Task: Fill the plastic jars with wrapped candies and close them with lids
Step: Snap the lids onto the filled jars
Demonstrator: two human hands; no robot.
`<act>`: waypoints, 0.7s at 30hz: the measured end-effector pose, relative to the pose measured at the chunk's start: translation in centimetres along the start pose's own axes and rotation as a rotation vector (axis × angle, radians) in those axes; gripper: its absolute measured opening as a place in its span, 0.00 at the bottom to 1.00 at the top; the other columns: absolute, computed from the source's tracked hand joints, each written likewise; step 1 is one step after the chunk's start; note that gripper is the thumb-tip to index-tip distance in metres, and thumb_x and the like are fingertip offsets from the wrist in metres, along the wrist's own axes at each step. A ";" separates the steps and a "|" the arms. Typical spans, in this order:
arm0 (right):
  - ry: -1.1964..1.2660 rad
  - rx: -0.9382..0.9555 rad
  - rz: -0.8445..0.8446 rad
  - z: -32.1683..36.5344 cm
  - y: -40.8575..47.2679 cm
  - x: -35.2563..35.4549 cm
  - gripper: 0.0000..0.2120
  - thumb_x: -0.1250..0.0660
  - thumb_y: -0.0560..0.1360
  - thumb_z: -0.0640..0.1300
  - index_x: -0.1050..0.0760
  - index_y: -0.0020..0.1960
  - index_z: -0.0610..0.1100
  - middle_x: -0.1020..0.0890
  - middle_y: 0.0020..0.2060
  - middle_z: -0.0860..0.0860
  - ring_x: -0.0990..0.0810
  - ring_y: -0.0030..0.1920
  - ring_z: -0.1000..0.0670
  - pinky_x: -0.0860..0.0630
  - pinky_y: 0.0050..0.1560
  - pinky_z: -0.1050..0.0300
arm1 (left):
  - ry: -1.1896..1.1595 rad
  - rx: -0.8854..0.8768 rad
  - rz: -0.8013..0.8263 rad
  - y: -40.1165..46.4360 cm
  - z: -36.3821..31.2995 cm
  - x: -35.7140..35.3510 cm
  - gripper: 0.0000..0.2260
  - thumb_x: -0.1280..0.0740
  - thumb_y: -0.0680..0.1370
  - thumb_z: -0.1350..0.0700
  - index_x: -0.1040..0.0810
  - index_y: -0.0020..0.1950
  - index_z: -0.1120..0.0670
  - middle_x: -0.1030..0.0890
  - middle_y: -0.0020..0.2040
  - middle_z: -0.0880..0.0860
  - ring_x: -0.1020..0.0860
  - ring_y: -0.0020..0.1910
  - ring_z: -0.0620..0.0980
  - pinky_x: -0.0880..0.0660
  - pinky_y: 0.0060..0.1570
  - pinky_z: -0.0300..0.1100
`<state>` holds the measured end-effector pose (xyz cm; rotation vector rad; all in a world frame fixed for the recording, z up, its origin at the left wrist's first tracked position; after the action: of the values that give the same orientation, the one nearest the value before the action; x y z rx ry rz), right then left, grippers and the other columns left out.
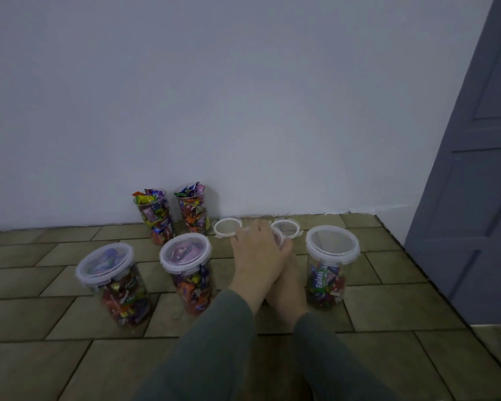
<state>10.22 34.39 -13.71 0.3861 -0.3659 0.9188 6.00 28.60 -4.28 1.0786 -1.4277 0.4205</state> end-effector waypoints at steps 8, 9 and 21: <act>0.025 -0.028 0.012 0.2 -0.3 0.4 0.35 0.25 0.66 0.54 0.38 0.68 0.52 0.28 0.62 0.53 0.29 0.65 0.51 0.29 0.65 0.49 | 0.009 -0.030 0.062 -0.1 -0.7 0.2 0.21 0.41 0.78 0.43 0.30 0.64 0.56 0.26 0.62 0.55 0.28 0.60 0.58 0.33 0.58 0.53; 0.015 -0.025 -0.009 0.1 -0.3 0.7 0.39 0.26 0.62 0.59 0.37 0.68 0.53 0.27 0.63 0.53 0.29 0.65 0.51 0.29 0.65 0.48 | -0.011 -0.083 0.107 0.0 -0.5 0.4 0.23 0.41 0.78 0.42 0.30 0.66 0.55 0.27 0.65 0.55 0.28 0.62 0.58 0.32 0.60 0.53; 0.076 -0.031 0.011 -0.8 0.5 2.0 0.49 0.22 0.56 0.60 0.40 0.71 0.57 0.29 0.65 0.55 0.32 0.68 0.50 0.31 0.68 0.44 | -0.170 -0.276 0.263 -1.3 1.1 0.1 0.34 0.34 0.76 0.41 0.41 0.78 0.49 0.47 0.80 0.53 0.48 0.78 0.54 0.52 0.74 0.46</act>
<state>11.03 36.42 -13.36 0.3199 -0.3127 0.9352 6.40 27.03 -4.90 0.7192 -1.7316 0.3107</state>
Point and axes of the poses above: each hand's wrist, its own y-axis towards the middle knuckle, its own x-axis out of the back of the hand, z = x × y, the point moved 6 cm from there along y, towards the middle knuckle
